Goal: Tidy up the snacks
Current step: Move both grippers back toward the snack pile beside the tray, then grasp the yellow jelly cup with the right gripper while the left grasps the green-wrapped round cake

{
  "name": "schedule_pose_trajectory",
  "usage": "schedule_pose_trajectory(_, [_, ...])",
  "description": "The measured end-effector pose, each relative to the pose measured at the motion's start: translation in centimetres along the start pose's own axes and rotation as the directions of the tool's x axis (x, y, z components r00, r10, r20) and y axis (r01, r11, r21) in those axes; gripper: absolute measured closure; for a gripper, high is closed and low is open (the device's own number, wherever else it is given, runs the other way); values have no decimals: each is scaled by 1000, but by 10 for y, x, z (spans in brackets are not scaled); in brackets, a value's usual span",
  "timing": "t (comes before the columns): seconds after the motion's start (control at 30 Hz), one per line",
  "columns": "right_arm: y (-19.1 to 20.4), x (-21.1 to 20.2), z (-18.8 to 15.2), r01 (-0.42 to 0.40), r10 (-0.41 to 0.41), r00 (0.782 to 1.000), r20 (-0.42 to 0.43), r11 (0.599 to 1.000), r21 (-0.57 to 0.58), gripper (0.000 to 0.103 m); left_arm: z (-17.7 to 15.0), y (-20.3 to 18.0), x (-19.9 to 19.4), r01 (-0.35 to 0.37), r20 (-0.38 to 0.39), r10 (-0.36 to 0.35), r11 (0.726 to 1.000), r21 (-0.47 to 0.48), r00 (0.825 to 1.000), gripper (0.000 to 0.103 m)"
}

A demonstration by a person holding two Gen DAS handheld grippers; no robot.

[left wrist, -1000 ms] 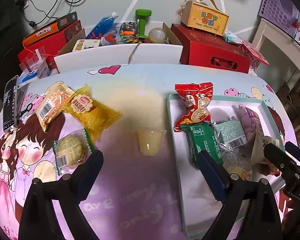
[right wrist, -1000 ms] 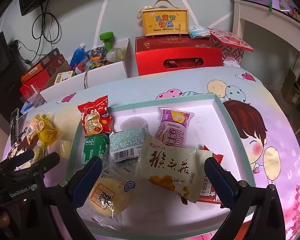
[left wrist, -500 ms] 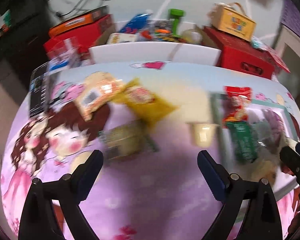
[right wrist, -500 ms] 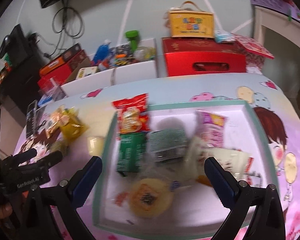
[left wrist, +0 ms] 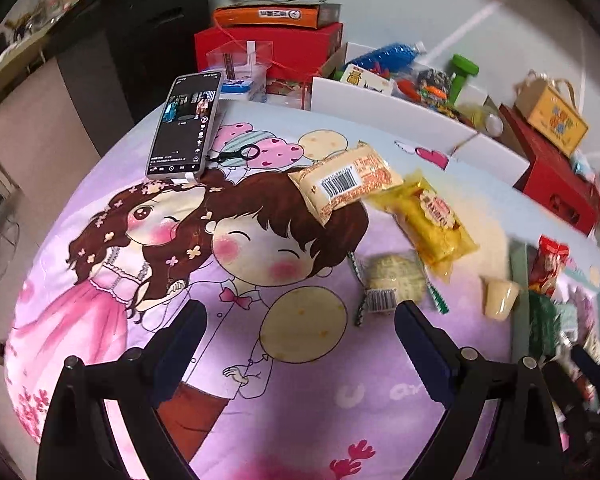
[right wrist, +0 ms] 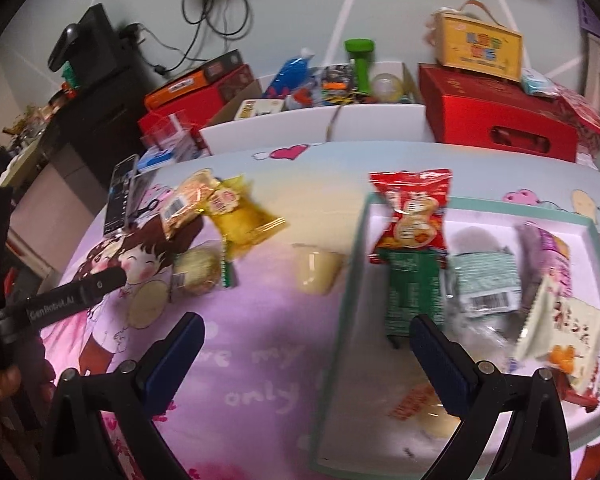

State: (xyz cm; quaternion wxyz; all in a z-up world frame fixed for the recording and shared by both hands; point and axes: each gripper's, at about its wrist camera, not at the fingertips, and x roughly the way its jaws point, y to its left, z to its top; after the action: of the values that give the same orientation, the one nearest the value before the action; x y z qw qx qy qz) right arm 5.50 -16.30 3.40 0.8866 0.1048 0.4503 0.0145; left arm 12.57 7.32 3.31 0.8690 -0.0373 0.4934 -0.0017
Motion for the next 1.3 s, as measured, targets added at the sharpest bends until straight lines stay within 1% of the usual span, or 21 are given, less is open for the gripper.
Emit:
schedule_pose_trajectory(0.13, [3,8,0,-17,17,1000,-11,1000,2,0,1,-2,11,65,-21,-66,998,-23,998,8])
schedule_pose_trajectory(0.23, [1,11,0,-43,43,999,-3,999,16,0,4,-9,19,95,-29,-96,995,-22,995,8])
schedule_pose_trajectory(0.33, [0,15,5,-32,32,999,6,999,20,2,9,-15,29,122,-39,-123,992,-24,992,8])
schedule_pose_trajectory(0.37, [0,17,7,-26,26,1000,7,999,22,3,10,-18,31,147,-38,-148,989,-26,988,8])
schedule_pose_trajectory(0.5, [-2,26,15,-28,28,1000,0,999,40,18,16,-25,36,208,-30,-208,978,-29,978,9])
schedule_pose_trajectory(0.53, [-1,28,16,-26,27,1000,-2,999,40,22,17,-27,39,213,-29,-214,977,-23,976,9])
schedule_pose_trajectory(0.6, [1,33,19,-16,16,1000,-3,999,28,25,18,-29,43,217,-35,-218,976,-26,975,9])
schedule_pose_trajectory(0.67, [3,38,20,-5,5,1000,-8,1000,19,32,17,-30,50,231,-50,-232,972,-37,971,10])
schedule_pose_trajectory(0.7, [4,42,21,-2,3,1000,-14,1000,17,36,17,-31,52,234,-55,-236,971,-41,970,13])
schedule_pose_trajectory(0.77, [5,49,21,1,0,1000,-27,1000,16,38,16,-33,59,239,-69,-241,970,-47,968,20])
schedule_pose_trajectory(0.8, [5,53,21,0,0,1000,-30,1000,15,39,17,-33,61,238,-75,-241,970,-47,968,22])
schedule_pose_trajectory(1.0, [7,68,23,15,-15,999,-47,1000,2,43,20,-40,76,224,-94,-227,974,-41,969,24])
schedule_pose_trajectory(1.1, [8,75,25,37,-37,998,-48,999,-7,48,19,-46,82,213,-110,-214,977,-22,971,25])
schedule_pose_trajectory(1.3, [11,82,31,72,-73,997,-31,997,-32,49,20,-53,92,174,-128,-171,985,12,977,25])
